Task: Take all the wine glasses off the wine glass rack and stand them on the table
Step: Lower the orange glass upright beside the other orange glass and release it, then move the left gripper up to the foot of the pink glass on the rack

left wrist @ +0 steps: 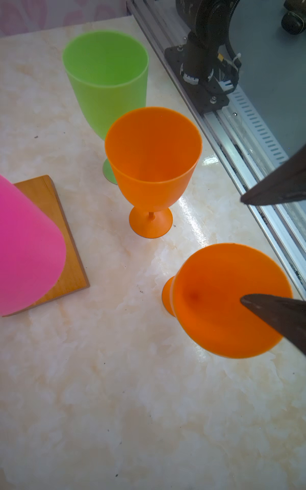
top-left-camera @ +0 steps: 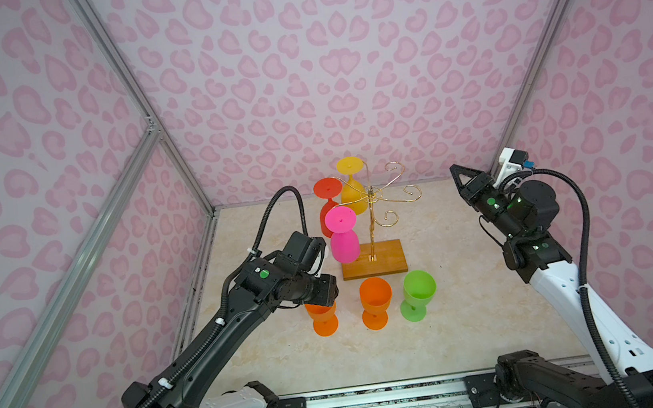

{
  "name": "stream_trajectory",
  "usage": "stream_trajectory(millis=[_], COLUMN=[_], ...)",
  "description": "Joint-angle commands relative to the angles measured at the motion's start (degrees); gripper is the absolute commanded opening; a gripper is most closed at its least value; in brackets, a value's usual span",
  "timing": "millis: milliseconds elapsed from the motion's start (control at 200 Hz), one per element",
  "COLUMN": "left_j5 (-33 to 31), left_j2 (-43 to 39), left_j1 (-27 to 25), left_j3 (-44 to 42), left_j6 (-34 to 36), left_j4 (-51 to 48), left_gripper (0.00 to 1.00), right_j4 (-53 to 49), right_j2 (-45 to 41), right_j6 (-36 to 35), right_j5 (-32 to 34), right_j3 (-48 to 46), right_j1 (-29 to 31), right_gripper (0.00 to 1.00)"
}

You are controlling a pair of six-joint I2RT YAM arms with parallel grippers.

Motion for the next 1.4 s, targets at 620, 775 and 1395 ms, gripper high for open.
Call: stream_trajectory(millis=[620,775,1395], left_j5=[16.46,21.39,31.9], left_j2=[-11.65,-10.05,-2.9], left_j1=[11.25,16.21,19.05], left_j3=[-2.84,-6.84,-11.61], left_j6=[-18.57,-22.54,-32.47], left_j4=[35.56,41.76,58.44], left_gripper=[0.7,0.69,0.62], right_j4=[1.93,1.88,3.03], right_j2=[-1.0,-1.57,-1.83], right_j6=[0.74,0.57,1.16], right_j5=[-0.74,-0.74,-1.18], right_j3=[-1.56,-1.94,-3.16], right_j1=[-0.11,-0.36,-1.52], right_gripper=[0.28,0.29,0.29])
